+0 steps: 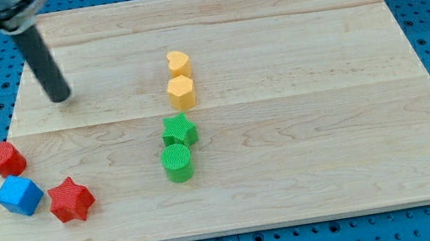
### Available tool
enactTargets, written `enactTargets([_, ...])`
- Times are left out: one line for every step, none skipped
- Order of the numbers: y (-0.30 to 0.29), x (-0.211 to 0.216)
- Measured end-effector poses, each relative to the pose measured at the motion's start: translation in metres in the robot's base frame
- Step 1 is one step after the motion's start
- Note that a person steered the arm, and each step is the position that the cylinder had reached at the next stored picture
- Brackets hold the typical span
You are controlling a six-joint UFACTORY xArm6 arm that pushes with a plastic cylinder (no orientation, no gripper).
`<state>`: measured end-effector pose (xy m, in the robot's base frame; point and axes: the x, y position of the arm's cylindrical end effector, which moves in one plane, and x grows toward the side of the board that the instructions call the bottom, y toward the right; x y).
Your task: Move the red star to the bottom left corner of the board
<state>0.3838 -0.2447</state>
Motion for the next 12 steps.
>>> enactTargets([-0.059, 0.029])
enactTargets([-0.06, 0.032])
enactTargets([-0.06, 0.034])
enactTargets([-0.037, 0.038])
enactTargets([0.029, 0.06])
enactTargets([0.065, 0.1])
enactTargets([0.093, 0.144])
enactTargets([0.085, 0.164])
enactTargets([0.076, 0.17])
enactTargets([0.076, 0.184])
enactTargets([0.051, 0.19])
enactTargets([0.023, 0.197])
